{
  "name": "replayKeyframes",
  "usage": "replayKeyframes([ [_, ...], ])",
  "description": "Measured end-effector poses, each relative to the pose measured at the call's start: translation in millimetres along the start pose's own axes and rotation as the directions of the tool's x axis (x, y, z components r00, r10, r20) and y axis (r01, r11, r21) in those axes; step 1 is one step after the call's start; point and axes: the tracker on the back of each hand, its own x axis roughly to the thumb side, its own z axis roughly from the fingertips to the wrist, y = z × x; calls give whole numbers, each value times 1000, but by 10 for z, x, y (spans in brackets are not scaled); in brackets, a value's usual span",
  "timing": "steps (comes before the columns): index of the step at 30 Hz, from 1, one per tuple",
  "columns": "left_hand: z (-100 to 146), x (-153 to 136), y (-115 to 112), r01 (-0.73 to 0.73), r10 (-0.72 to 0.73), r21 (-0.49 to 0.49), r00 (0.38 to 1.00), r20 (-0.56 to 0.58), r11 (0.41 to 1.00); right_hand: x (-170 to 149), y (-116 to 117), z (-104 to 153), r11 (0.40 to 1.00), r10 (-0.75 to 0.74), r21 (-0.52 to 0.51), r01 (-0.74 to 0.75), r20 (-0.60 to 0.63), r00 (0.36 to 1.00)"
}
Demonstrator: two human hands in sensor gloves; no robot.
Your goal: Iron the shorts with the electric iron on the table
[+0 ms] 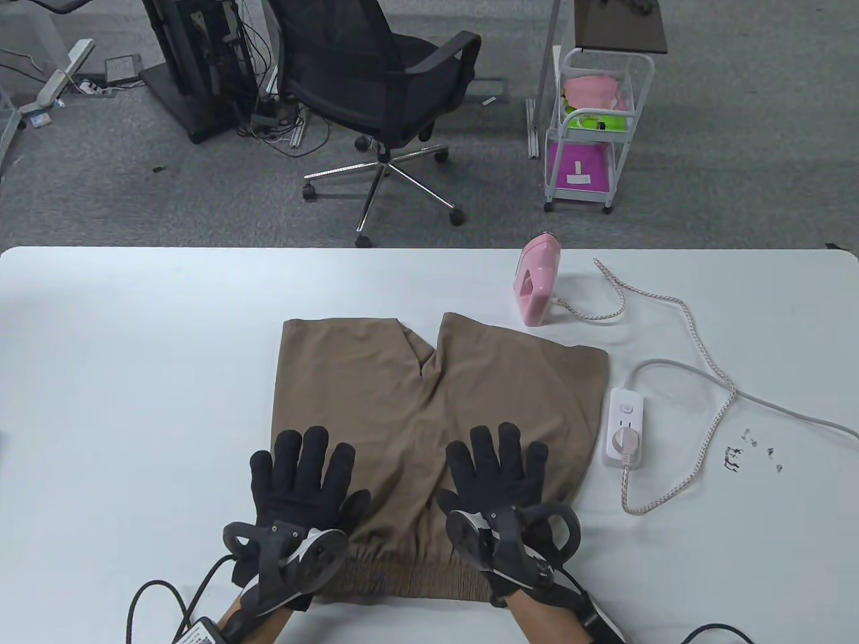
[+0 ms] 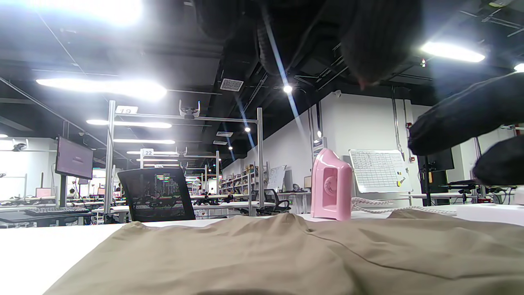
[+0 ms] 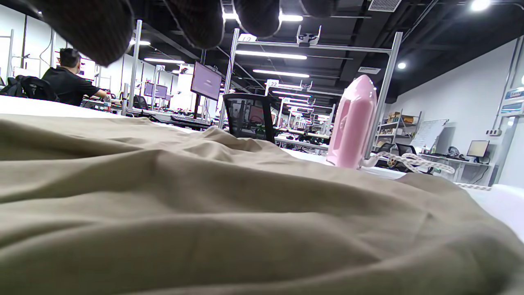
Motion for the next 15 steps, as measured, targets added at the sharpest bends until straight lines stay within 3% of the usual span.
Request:
replayKeyframes([
  [15, 5, -1, 2, -4, 4, -4, 1000, 4, 1000, -19, 16, -11, 1000, -23, 11, 23, -7, 1000],
])
